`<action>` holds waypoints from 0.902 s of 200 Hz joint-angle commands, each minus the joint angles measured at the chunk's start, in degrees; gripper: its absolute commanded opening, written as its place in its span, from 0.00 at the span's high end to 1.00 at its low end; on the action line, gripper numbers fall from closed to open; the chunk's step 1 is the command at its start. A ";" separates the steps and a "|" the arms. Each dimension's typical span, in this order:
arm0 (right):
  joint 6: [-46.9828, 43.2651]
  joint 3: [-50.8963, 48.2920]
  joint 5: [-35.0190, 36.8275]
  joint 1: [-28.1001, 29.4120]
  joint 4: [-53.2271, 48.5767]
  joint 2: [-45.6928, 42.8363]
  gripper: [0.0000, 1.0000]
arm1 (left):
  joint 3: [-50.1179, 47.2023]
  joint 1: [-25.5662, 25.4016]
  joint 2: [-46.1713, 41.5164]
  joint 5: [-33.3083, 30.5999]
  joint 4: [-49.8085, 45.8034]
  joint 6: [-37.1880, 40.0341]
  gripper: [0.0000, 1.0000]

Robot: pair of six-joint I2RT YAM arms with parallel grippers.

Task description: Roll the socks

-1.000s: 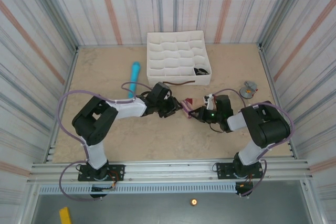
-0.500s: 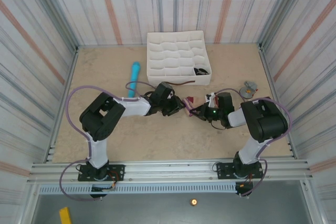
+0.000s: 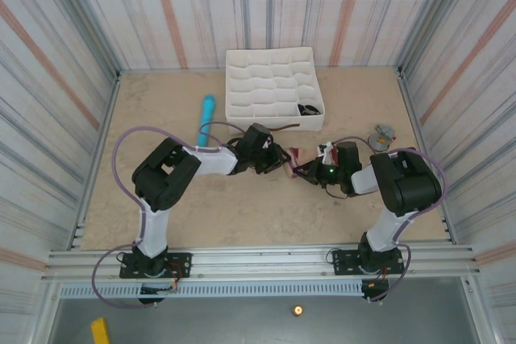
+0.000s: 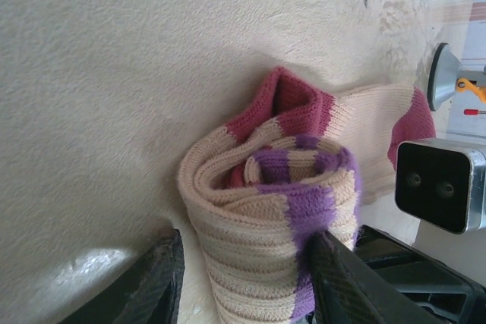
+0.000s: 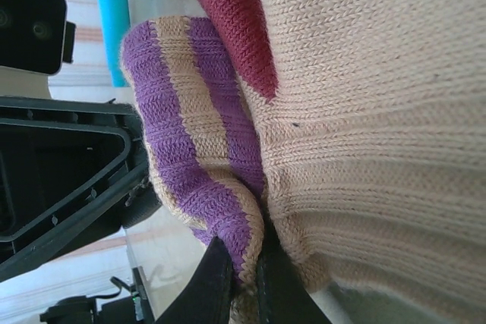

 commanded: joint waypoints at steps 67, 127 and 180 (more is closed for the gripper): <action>2.59 -0.70 1.72 -1.26 -4.71 3.91 1.00 | 1.77 -1.11 7.34 0.11 -1.70 -4.40 0.53; 2.30 -0.56 1.51 -1.33 -4.70 3.75 1.00 | 3.62 -1.12 6.19 -3.49 -9.62 -4.53 0.85; -6.56 2.00 5.91 1.33 -19.55 -7.62 0.65 | 2.69 -0.33 -0.25 -7.04 -18.30 -4.09 0.99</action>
